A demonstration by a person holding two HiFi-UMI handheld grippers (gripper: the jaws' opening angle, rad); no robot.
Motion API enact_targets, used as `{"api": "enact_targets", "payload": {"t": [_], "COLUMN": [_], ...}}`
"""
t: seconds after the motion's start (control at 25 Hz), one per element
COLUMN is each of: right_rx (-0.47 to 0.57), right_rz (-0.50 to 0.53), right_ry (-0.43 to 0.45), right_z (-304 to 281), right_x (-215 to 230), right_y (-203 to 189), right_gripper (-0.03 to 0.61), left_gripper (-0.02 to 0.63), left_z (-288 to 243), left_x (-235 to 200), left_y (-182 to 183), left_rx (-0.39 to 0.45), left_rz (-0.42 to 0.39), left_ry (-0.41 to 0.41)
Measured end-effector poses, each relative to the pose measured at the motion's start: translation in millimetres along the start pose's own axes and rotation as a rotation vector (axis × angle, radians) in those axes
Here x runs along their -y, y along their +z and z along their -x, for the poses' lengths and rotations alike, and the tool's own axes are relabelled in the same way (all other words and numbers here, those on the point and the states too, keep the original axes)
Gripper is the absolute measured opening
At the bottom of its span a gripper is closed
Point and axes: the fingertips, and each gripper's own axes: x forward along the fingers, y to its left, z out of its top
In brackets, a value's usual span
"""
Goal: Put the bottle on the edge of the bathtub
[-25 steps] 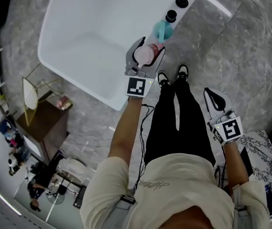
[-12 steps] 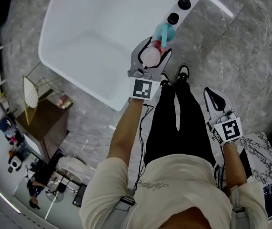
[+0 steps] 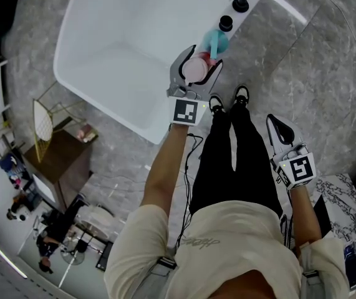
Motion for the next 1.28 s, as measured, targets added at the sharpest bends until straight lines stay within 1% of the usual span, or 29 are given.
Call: {"api": "enact_targets", "payload": {"t": [0.08, 0.12, 0.16, 0.2, 0.28, 0.44, 0.52, 0.6, 0.64, 0.72, 0.8, 0.88, 1.0, 1.12, 1.2, 1.28], "right_rx": [0.005, 0.004, 0.001, -0.001, -0.004, -0.001, 0.006, 0.016, 0.022, 0.036, 0.054, 0.079, 0.114, 0.153, 0.179, 0.202], "right_rz": [-0.004, -0.007, -0.010, -0.012, -0.011, -0.009, -0.004, 0.005, 0.010, 0.021, 0.035, 0.057, 0.095, 0.134, 0.145, 0.165], "right_ry": [-0.002, -0.002, -0.003, -0.004, -0.007, 0.000, 0.007, 0.011, 0.012, 0.012, 0.012, 0.014, 0.020, 0.014, 0.003, 0.004], "right_z": [0, 0, -1, -1, -1, 1, 0, -1, -2, -2, 1, 3, 7, 9, 10, 10], "right_x": [1, 1, 2, 3, 3, -3, -5, -7, -8, -12, -16, -21, -30, -39, -45, -52], "right_y": [1, 0, -1, -2, -5, -5, -2, 2, 5, 14, 26, 41, 66, 89, 102, 118], "right_gripper": [0.002, 0.002, 0.002, 0.002, 0.002, 0.002, 0.002, 0.002, 0.002, 0.002, 0.002, 0.002, 0.002, 0.002, 0.002, 0.002], "left_gripper": [0.327, 0.351, 0.415, 0.451, 0.463, 0.468, 0.474, 0.477, 0.477, 0.477, 0.482, 0.479, 0.469, 0.448, 0.418, 0.379], "left_z": [0, -1, -1, 0, 2, 8, 10, 13, 17, 29, 43, 57, 82, 102, 115, 125], "left_x": [-4, -8, -11, -14, -15, -8, -7, -6, -5, -1, 3, 8, 17, 21, 20, 13], "left_y": [-1, -2, -3, -3, -3, -5, -5, -5, -8, -11, -3, 6, 14, 26, 34, 48], "left_rx": [0.002, 0.004, 0.007, 0.009, 0.004, -0.033, -0.041, -0.045, -0.058, -0.088, -0.076, -0.067, -0.112, -0.113, -0.111, -0.100], "left_rz": [0.001, 0.008, 0.019, 0.030, 0.027, 0.021, 0.022, 0.041, 0.067, 0.149, 0.207, 0.228, 0.275, 0.318, 0.353, 0.365], "left_ry": [0.022, 0.040, 0.058, 0.068, 0.064, 0.040, 0.042, 0.051, 0.060, 0.083, 0.099, 0.107, 0.115, 0.096, 0.089, 0.118]}}
